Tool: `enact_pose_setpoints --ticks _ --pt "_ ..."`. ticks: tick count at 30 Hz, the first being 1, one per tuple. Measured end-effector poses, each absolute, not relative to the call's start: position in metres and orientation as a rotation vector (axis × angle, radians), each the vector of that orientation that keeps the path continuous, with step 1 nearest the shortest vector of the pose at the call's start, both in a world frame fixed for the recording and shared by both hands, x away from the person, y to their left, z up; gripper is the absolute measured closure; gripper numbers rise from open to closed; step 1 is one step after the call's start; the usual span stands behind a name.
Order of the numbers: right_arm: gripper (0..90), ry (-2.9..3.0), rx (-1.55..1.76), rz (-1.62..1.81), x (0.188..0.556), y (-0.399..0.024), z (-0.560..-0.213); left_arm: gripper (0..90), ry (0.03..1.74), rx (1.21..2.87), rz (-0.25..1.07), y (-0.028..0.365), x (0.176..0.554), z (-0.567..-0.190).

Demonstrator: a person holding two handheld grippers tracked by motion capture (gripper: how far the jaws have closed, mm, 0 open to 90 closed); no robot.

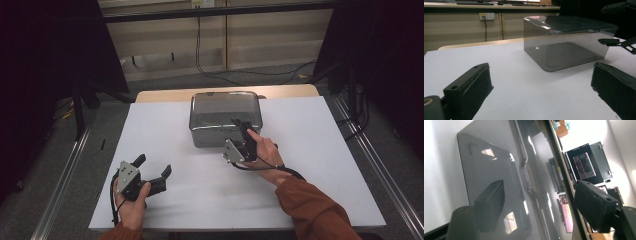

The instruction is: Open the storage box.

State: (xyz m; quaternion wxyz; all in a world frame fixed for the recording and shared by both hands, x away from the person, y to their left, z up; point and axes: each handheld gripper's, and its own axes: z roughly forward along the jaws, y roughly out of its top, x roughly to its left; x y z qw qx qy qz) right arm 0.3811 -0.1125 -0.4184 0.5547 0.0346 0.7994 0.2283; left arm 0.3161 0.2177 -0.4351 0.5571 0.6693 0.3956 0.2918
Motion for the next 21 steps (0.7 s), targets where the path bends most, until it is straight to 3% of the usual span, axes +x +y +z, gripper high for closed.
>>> enact_pose_setpoints --ticks 10,13,17,21 --pt "42.0 1.858 -0.028 0.449 0.382 -0.104 -0.429 2.7 0.931 1.584 0.693 0.218 0.316 -0.435" --pt "51.8 1.850 -0.069 0.419 0.381 -0.102 -0.432 2.7 0.931 1.589 0.693 0.218 0.316 -0.435" --pt "56.2 1.847 -0.086 0.408 0.381 -0.101 -0.434 2.7 0.927 1.593 0.700 0.218 0.316 -0.435" --pt "66.5 1.828 -0.110 0.407 0.379 -0.099 -0.432 2.4 0.906 1.618 0.734 0.215 0.315 -0.435"
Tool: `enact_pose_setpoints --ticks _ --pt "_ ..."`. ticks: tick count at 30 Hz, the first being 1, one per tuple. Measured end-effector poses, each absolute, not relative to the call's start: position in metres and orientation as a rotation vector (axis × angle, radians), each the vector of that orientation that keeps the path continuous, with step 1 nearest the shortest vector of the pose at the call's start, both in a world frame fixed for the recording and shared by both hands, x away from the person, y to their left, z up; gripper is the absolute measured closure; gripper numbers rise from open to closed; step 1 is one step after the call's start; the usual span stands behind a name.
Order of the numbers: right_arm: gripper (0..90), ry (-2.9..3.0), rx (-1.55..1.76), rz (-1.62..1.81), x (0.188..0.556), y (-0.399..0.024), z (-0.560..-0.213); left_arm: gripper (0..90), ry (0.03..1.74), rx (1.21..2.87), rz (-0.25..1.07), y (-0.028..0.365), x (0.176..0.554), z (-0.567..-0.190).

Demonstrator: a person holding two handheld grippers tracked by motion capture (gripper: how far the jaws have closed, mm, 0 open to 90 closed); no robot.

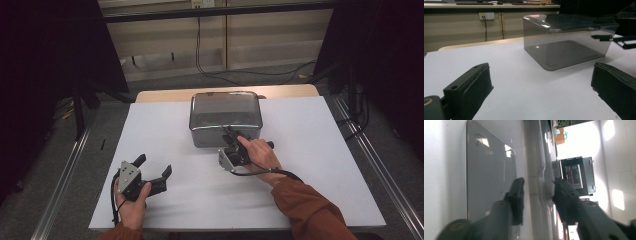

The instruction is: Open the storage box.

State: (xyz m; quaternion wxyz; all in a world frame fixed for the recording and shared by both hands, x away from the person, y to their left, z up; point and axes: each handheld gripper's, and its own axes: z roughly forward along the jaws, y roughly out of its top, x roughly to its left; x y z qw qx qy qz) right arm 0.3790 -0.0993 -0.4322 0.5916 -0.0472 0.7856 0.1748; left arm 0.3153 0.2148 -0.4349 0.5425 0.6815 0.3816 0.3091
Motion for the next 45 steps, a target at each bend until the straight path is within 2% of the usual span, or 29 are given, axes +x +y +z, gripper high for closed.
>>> enact_pose_setpoints --ticks 6,8,22,31,37,45 --pt "76.1 1.822 -0.111 0.407 0.377 -0.100 -0.430 2.3 0.882 1.642 0.716 0.211 0.316 -0.436" --pt "76.7 1.820 -0.115 0.408 0.378 -0.101 -0.429 2.3 0.894 1.643 0.699 0.212 0.317 -0.436" --pt "78.3 1.825 -0.115 0.425 0.377 -0.101 -0.425 6.3 0.892 1.620 0.706 0.213 0.319 -0.434" --pt "78.9 1.830 -0.106 0.446 0.377 -0.102 -0.420 1.3 0.875 1.600 0.682 0.210 0.323 -0.431" --pt "79.4 1.819 -0.120 0.444 0.378 -0.102 -0.419 1.5 0.880 1.612 0.680 0.204 0.332 -0.428" --pt "79.5 1.815 -0.113 0.451 0.378 -0.102 -0.415 1.5 0.805 1.639 0.637 0.188 0.343 -0.420"
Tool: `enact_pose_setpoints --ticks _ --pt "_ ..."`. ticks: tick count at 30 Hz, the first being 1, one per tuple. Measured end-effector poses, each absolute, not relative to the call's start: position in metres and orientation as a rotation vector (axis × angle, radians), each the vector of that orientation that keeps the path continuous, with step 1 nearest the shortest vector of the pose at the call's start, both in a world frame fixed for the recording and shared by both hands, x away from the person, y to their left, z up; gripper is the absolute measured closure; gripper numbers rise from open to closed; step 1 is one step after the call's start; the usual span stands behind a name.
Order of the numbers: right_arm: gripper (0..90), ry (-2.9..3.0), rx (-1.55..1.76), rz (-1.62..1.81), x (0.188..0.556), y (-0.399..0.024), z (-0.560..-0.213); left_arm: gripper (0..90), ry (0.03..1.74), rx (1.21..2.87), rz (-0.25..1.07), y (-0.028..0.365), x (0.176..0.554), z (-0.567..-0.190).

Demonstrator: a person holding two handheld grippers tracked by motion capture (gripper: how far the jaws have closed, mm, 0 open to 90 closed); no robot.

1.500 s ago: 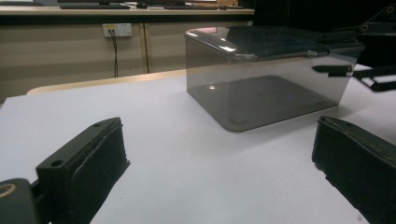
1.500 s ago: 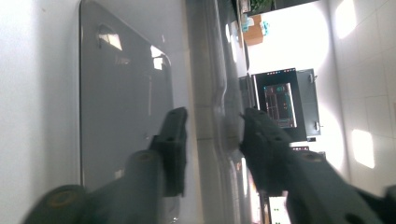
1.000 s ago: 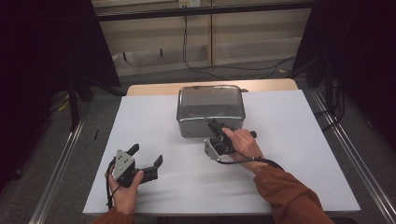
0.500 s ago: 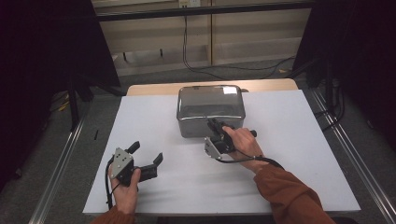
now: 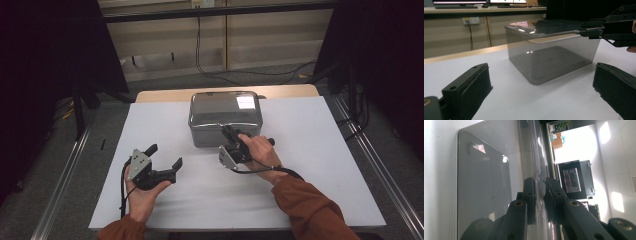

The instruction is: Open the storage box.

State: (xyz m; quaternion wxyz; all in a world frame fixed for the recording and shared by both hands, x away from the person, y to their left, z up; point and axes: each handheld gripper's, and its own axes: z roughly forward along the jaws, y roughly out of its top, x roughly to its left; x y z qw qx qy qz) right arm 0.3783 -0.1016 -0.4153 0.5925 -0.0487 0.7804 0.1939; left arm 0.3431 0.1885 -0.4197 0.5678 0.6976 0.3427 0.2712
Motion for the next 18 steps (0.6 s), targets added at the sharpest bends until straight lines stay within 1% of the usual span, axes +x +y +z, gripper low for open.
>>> enact_pose_setpoints --ticks 3,8,10,14,18 --pt "79.4 1.812 -0.107 0.459 0.379 -0.102 -0.413 2.0 0.793 1.639 0.613 0.185 0.350 -0.415" --pt "79.6 1.811 -0.103 0.460 0.379 -0.101 -0.411 2.7 0.775 1.633 0.632 0.180 0.361 -0.410" --pt "79.6 1.809 -0.102 0.461 0.379 -0.101 -0.410 2.9 0.781 1.624 0.621 0.178 0.366 -0.411" --pt "79.7 1.809 -0.100 0.465 0.380 -0.101 -0.409 3.0 0.760 1.657 0.635 0.175 0.377 -0.414" --pt "79.9 1.805 -0.109 0.463 0.381 -0.101 -0.406 3.1 0.744 1.677 0.622 0.170 0.385 -0.415"
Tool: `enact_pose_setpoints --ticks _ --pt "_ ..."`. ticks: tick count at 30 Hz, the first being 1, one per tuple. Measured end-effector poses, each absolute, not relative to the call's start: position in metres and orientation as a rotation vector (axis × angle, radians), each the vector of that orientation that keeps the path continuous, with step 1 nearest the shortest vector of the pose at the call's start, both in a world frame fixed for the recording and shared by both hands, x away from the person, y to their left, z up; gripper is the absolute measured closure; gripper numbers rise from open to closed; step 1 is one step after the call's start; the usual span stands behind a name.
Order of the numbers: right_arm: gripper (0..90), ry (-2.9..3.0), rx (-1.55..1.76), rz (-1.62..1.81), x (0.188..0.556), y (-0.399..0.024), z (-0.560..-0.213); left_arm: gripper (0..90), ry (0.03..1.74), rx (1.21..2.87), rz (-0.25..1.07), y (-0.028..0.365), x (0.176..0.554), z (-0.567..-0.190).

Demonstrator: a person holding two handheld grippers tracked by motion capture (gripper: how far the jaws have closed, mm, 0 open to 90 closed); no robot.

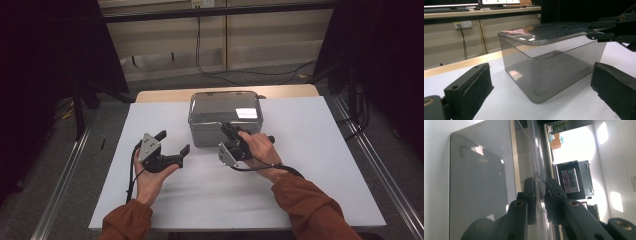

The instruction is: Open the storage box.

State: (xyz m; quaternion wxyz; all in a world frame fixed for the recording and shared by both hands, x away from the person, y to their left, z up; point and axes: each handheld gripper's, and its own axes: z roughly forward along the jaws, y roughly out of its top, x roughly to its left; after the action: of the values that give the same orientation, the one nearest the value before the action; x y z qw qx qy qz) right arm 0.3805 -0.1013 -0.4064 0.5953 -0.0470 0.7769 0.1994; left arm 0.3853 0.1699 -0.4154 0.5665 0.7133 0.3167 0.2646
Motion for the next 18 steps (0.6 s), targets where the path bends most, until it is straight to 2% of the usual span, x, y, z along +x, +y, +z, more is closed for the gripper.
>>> enact_pose_setpoints --ticks 5,15,18 --pt "79.8 1.798 -0.104 0.474 0.383 -0.101 -0.402 3.2 0.752 1.678 0.588 0.165 0.395 -0.411" --pt "80.2 1.791 -0.101 0.477 0.385 -0.101 -0.392 3.2 0.721 1.685 0.640 0.152 0.417 -0.405" --pt "80.3 1.787 -0.110 0.476 0.386 -0.101 -0.392 3.7 0.689 1.692 0.695 0.146 0.424 -0.404"
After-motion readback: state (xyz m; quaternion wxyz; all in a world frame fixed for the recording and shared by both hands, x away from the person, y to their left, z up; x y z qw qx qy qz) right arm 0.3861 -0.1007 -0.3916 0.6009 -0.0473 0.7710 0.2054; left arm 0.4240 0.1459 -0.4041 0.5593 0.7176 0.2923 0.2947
